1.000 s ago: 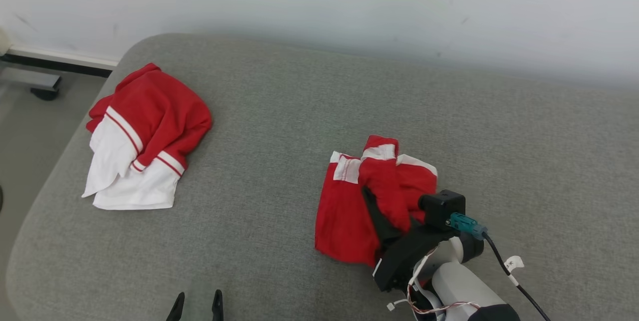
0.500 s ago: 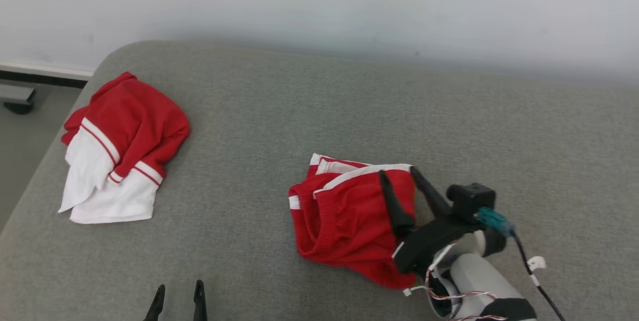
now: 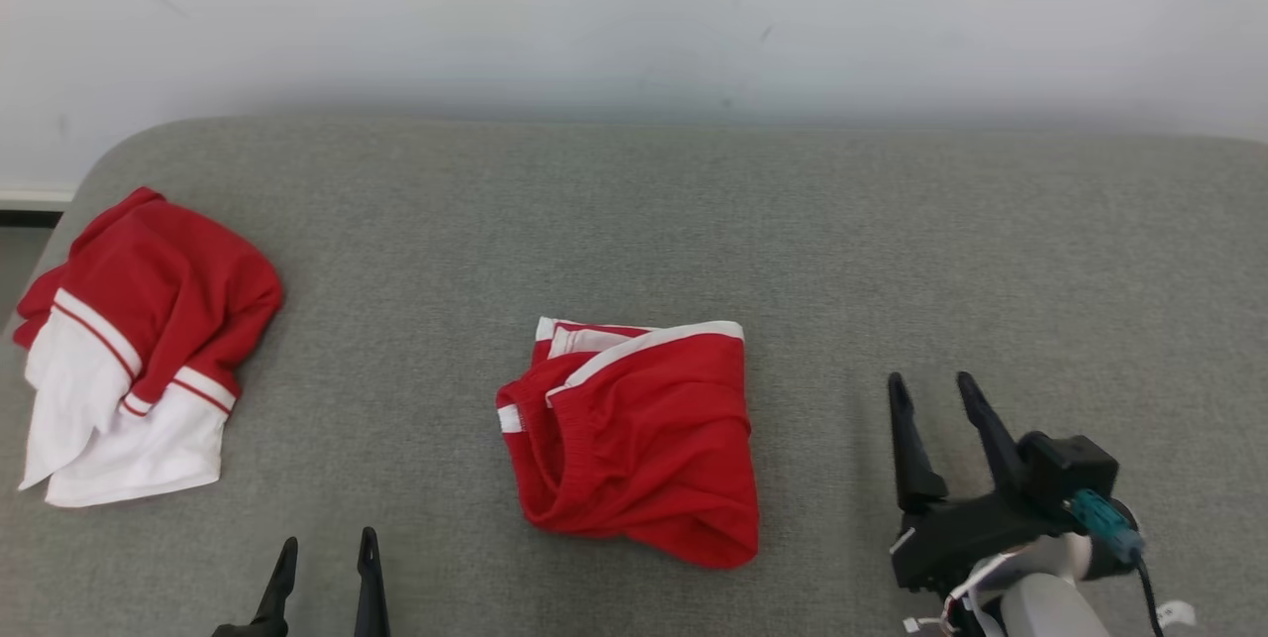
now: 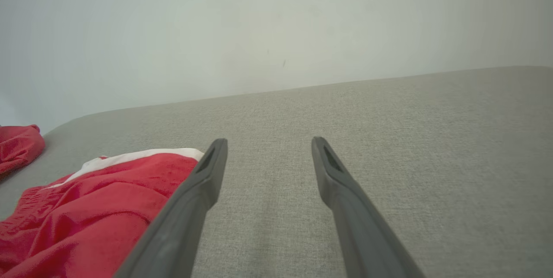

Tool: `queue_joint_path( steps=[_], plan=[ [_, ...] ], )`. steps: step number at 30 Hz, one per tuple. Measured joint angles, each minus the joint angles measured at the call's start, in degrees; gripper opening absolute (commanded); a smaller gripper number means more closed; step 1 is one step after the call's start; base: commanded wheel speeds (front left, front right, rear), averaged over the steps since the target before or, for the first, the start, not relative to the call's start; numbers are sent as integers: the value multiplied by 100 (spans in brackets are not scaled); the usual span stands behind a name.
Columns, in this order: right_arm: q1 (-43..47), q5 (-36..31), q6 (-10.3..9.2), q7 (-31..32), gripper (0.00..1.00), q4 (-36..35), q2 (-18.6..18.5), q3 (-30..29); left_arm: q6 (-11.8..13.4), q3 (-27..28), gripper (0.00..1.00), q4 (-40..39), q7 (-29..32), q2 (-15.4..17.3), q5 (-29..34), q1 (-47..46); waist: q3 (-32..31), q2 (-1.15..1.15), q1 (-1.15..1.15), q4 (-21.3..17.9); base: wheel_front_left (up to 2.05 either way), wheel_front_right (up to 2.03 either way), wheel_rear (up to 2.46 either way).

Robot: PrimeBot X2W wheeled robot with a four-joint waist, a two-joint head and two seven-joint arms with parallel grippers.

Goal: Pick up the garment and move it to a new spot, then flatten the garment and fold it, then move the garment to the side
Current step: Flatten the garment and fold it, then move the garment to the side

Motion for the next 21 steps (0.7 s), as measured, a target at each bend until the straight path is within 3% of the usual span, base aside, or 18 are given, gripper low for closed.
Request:
queue_joint_path(
  steps=[9, 21],
  plan=[
    [390, -186, 0, 0, 100, -224, -1, -286, -14, 102, 100, -46, 1, 0, 43, 24, -78, 0, 0, -337, 0, 0, 0],
    [787, -250, 0, -1, 100, -356, 1, -133, -100, 226, 100, -21, 1, 0, 153, 232, -332, 0, 0, -704, 0, 0, 0]
  ],
)
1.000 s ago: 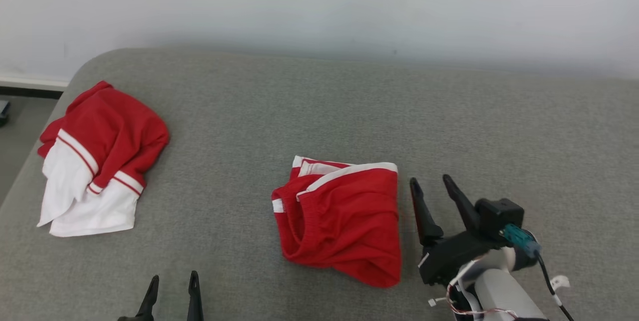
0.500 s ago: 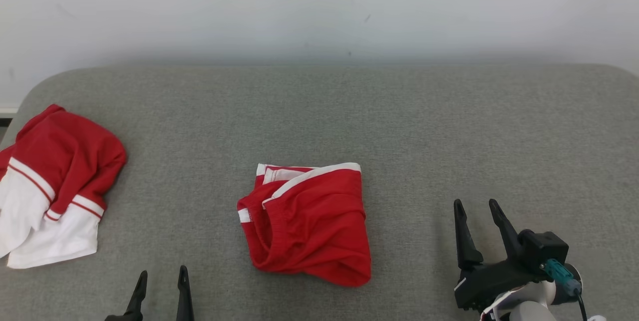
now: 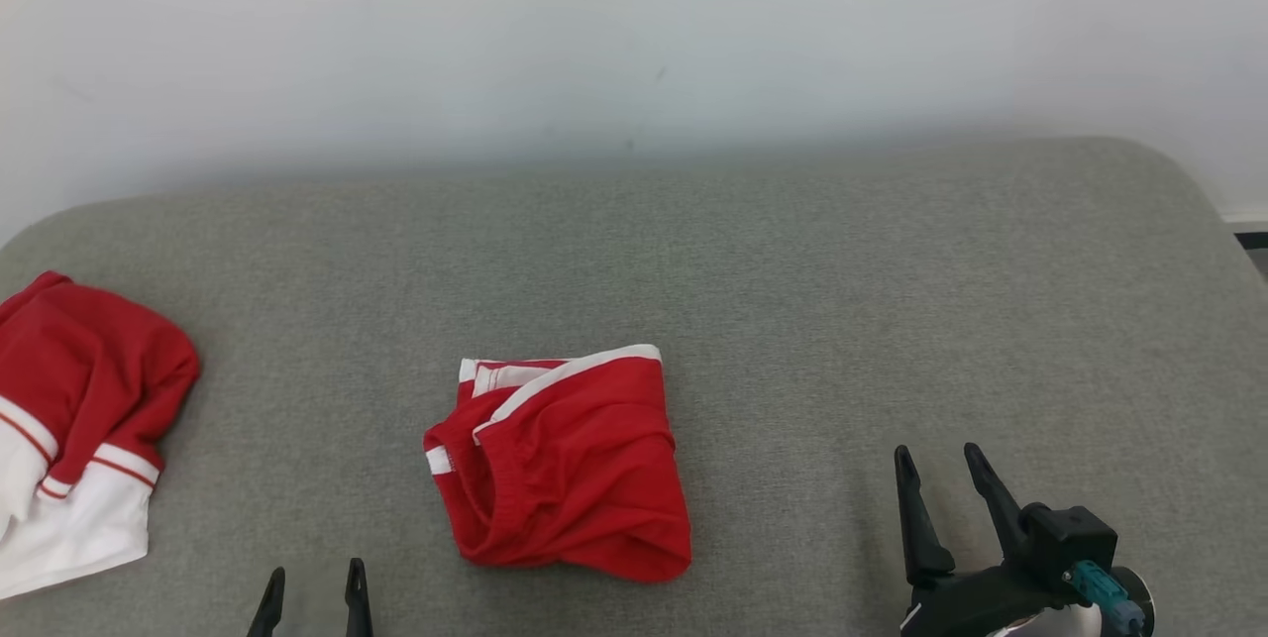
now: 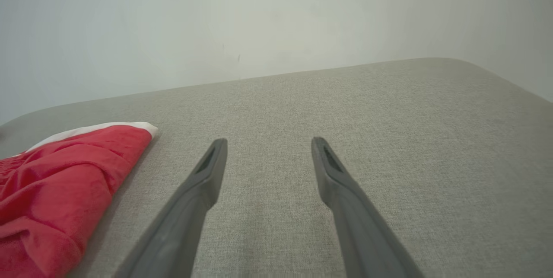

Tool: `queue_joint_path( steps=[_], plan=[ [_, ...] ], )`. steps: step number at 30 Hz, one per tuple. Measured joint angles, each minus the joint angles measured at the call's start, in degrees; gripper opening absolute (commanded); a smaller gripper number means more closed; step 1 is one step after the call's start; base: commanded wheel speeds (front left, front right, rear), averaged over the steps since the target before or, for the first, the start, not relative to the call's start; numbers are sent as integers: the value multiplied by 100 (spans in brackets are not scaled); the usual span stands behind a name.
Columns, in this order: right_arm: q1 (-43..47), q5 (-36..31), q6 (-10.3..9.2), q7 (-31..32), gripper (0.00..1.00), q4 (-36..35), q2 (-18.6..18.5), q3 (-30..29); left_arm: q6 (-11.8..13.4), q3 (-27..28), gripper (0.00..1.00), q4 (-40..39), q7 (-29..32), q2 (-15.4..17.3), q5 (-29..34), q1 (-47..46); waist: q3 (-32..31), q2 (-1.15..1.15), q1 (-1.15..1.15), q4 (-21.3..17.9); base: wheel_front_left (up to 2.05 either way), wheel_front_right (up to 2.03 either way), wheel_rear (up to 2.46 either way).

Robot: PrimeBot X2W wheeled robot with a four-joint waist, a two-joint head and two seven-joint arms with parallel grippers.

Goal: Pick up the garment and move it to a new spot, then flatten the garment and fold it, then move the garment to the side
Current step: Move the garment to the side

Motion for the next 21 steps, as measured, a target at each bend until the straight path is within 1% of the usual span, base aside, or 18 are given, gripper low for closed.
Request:
queue_joint_path(
  steps=[10, 18, 21],
  plan=[
    [259, -22, 0, 1, 100, -86, 0, 178, -75, 43, 100, 94, 0, 0, 58, 86, -156, 0, 0, -249, 0, 0, 0],
    [366, -9, 0, 1, 100, -124, 0, 208, -120, 30, 100, 100, 0, -1, 104, 110, -184, 0, 0, -212, 0, 0, 0],
    [372, 33, 0, 1, 100, -119, 0, 241, -110, 63, 100, 116, 0, 1, -44, 124, -180, 0, 0, -176, 0, 0, 0]
  ],
)
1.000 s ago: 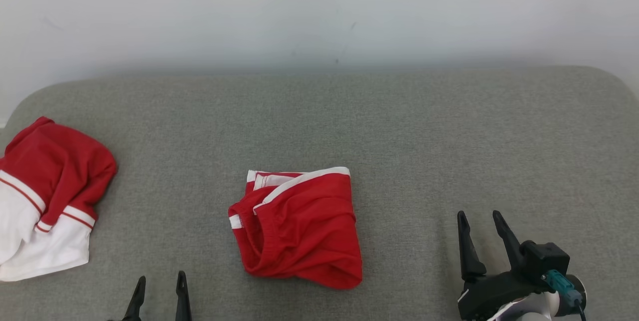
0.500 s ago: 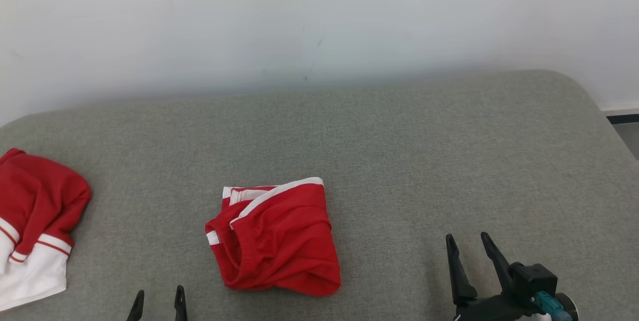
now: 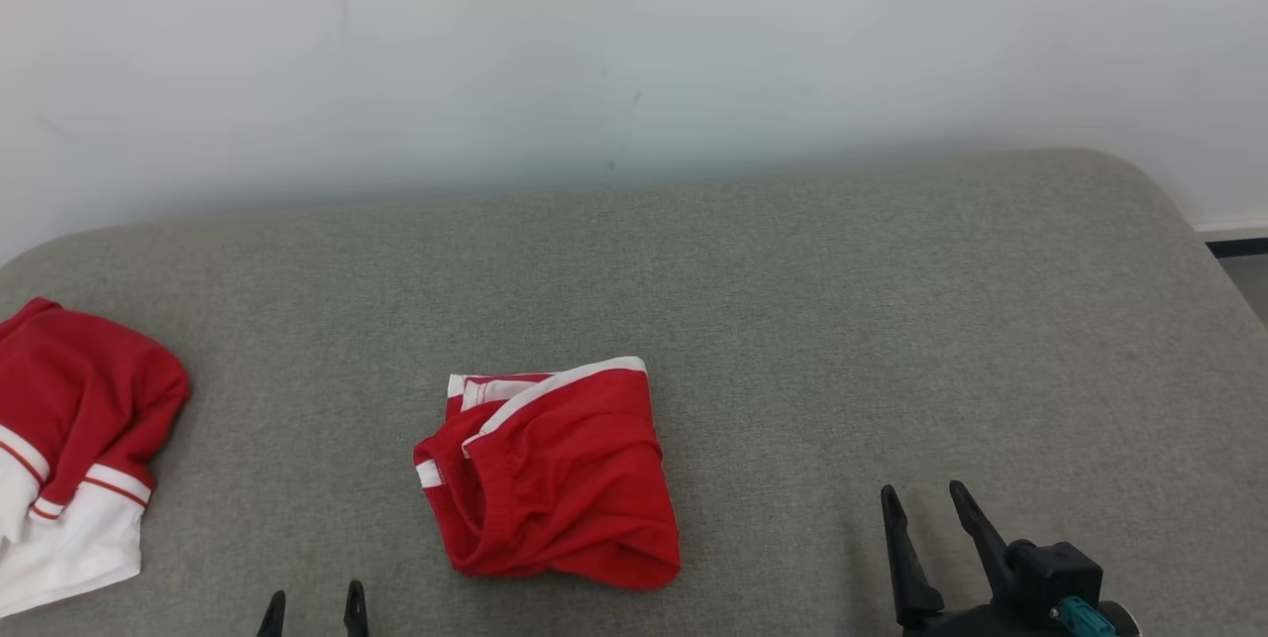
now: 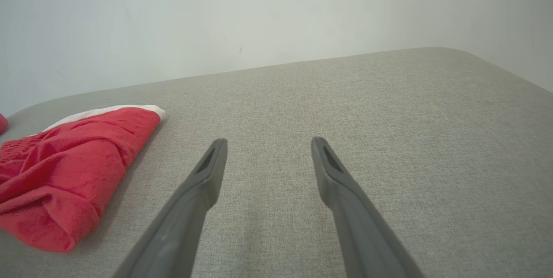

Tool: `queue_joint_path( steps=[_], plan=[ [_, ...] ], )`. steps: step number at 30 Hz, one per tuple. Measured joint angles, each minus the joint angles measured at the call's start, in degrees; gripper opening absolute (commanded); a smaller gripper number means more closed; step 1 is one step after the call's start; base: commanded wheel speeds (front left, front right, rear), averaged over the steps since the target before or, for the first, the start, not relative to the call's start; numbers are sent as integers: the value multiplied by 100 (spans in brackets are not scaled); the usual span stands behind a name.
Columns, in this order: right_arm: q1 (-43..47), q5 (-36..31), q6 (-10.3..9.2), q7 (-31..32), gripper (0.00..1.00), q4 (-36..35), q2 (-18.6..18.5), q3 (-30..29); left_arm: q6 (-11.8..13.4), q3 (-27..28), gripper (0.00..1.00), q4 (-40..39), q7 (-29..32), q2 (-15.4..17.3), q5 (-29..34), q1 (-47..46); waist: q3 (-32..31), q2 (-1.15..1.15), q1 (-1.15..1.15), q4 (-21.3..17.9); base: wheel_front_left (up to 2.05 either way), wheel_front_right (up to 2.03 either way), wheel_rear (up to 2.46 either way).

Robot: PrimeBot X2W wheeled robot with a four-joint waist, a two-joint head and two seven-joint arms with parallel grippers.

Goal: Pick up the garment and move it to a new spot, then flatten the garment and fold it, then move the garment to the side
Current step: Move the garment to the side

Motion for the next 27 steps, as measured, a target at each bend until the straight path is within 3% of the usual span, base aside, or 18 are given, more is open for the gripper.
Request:
queue_joint_path(
  steps=[5, 14, 27],
  plan=[
    [-4, 59, 0, 0, 100, 34, 0, 115, -9, -87, 100, 36, 0, 0, 20, -2, 23, 0, 0, 102, 0, 0, 0],
    [-437, 394, 0, 0, 100, 229, 2, 855, -2, -370, 100, 105, 0, -2, -12, -25, 148, 0, 0, 479, 0, 0, 0],
    [-1367, 1012, 0, 0, 100, 1278, 3, 1757, -1, -522, 100, 118, 0, -1, -65, -149, 421, 0, 0, 983, 0, 0, 0]
  ],
)
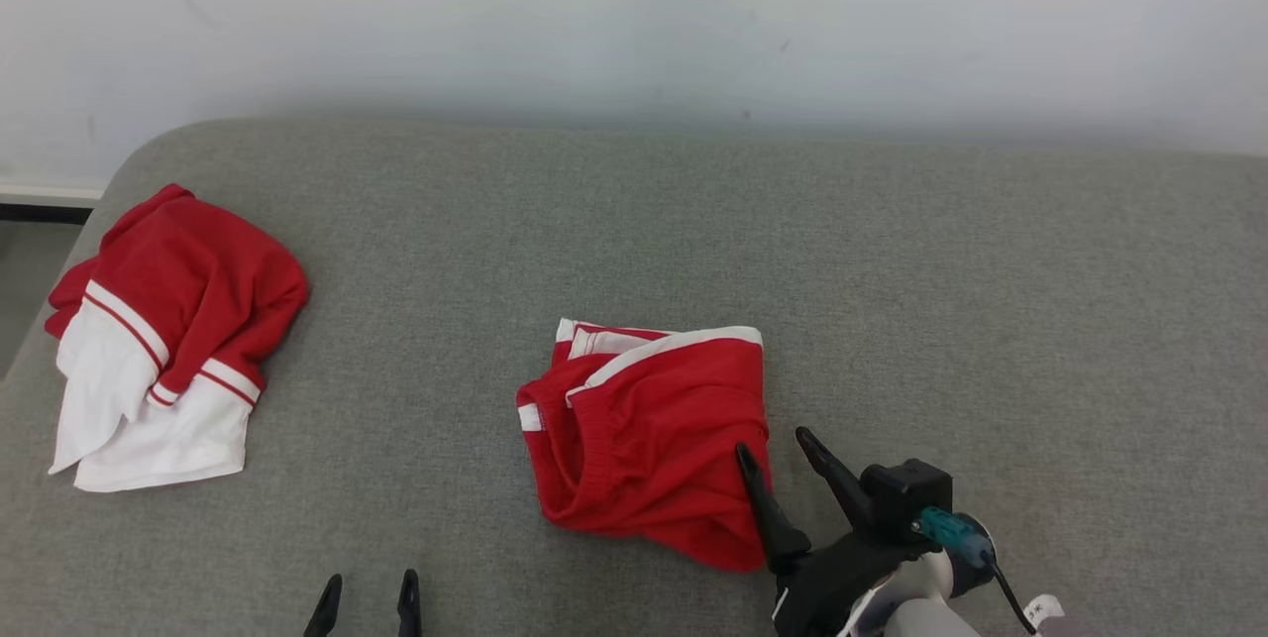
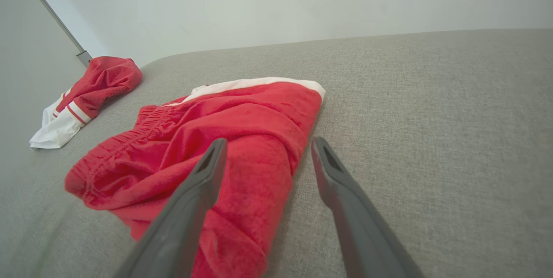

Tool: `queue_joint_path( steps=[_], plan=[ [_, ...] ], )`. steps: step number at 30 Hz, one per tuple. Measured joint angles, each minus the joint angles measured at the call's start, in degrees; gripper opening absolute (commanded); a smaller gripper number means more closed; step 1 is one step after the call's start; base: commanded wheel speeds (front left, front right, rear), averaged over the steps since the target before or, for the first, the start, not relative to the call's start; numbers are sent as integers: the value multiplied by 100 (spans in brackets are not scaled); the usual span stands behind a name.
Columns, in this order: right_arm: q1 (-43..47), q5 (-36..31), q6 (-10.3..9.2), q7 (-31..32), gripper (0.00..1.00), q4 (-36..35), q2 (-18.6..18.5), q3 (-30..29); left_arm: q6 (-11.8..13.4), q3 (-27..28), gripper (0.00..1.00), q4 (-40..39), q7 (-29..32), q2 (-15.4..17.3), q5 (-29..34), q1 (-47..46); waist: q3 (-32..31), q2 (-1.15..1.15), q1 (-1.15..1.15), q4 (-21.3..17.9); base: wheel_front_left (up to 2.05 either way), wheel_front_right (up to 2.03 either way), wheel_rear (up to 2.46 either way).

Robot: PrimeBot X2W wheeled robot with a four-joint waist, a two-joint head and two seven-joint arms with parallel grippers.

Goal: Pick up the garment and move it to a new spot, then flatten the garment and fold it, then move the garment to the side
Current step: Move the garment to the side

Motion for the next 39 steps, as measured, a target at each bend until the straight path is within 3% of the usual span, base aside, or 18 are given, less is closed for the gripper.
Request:
queue_joint_path(
  steps=[11, 19, 20, 21, 22, 23, 29, 39],
  plan=[
    [-748, -64, 0, 24, 100, 1134, 0, 225, 36, -101, 100, 51, 0, 0, -34, -113, 181, 0, 0, 195, 0, 0, 0],
    [-854, 263, 0, 229, 100, 1605, 0, 573, 36, -198, 100, 71, 0, 0, -86, -136, 150, 0, 0, 245, 0, 0, 0],
    [-842, 285, 0, 241, 88, 1650, 0, 612, 36, -202, 100, 76, 0, 0, -87, -136, 144, 0, 0, 244, 0, 0, 0],
    [-832, 333, 0, 252, 68, 1679, 0, 651, 36, -203, 100, 80, 0, 0, -89, -135, 137, 0, 0, 243, 0, 0, 0],
    [-829, 359, 0, 261, 29, 1706, -1, 682, 36, -200, 100, 85, 0, -1, -90, -135, 128, 0, 0, 240, 0, 0, 0],
    [-829, 363, 0, 261, 0, 1746, -1, 701, 37, -196, 100, 90, 0, 0, -92, -134, 118, 0, 0, 236, 0, 0, 0],
    [-857, 326, 0, 176, 0, 2014, 20, 684, 31, -136, 100, 90, 0, 0, -87, -118, 16, 0, 0, 184, 0, 0, 0],
    [-843, -133, 1, 7, 0, 2381, 20, 44, -8, -155, 100, -18, 0, -1, -89, -56, -195, 0, 0, -172, 0, 0, 0]
  ],
)
